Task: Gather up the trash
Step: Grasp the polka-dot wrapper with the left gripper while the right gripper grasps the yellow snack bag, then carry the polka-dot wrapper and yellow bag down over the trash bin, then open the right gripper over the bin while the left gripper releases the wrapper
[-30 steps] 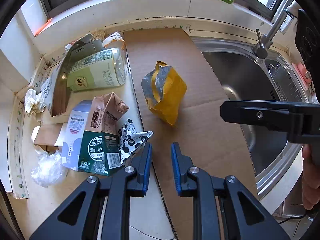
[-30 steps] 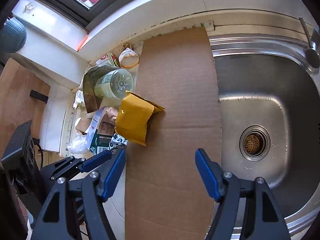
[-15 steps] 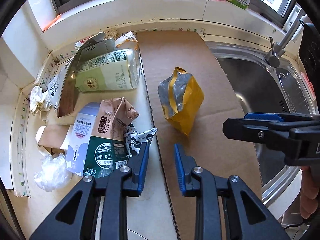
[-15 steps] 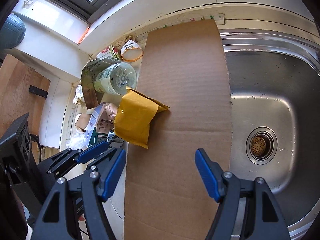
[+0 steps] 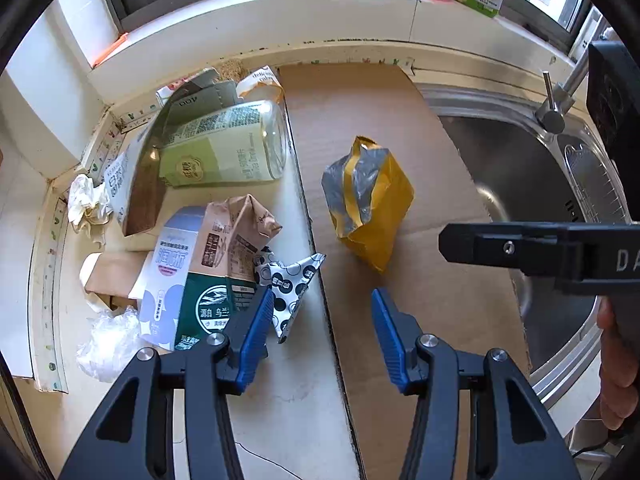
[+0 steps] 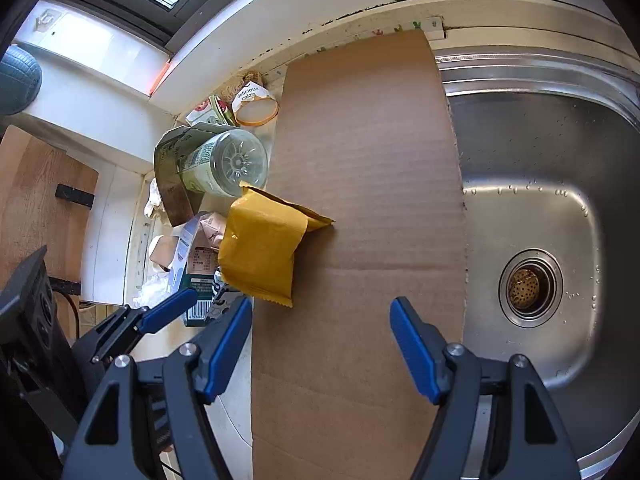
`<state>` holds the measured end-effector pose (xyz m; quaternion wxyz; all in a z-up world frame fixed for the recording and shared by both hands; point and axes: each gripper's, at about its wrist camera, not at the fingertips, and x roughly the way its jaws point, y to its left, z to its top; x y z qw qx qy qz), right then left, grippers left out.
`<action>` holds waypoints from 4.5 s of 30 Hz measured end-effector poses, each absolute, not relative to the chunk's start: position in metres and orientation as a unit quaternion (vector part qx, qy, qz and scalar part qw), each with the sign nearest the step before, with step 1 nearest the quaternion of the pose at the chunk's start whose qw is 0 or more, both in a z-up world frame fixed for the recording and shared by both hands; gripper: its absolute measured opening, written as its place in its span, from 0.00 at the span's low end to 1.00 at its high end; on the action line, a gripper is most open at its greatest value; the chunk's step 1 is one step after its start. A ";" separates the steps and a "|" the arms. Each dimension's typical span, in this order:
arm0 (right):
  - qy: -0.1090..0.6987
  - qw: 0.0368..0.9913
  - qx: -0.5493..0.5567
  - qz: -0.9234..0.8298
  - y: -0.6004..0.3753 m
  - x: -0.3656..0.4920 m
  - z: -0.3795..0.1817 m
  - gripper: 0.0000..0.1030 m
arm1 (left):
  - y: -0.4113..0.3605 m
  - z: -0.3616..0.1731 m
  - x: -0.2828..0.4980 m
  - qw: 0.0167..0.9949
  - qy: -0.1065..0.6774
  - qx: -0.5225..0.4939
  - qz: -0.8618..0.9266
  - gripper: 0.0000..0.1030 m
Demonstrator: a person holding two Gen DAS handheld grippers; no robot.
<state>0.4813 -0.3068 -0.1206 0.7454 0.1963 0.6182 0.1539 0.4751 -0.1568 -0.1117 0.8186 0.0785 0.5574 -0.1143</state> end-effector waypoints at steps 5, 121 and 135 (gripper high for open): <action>0.619 0.742 0.202 0.157 -0.304 0.484 -0.122 0.70 | -0.157 -0.125 0.482 0.814 0.565 0.084 -0.103 0.48; 0.728 0.664 0.144 0.088 -0.192 0.051 -0.311 0.05 | -0.015 -0.324 0.082 0.769 0.618 -0.080 -0.145 0.13; 0.759 0.642 0.075 0.076 -0.175 0.066 -0.484 0.06 | -0.004 -0.507 0.084 0.747 0.652 -0.061 -0.112 0.14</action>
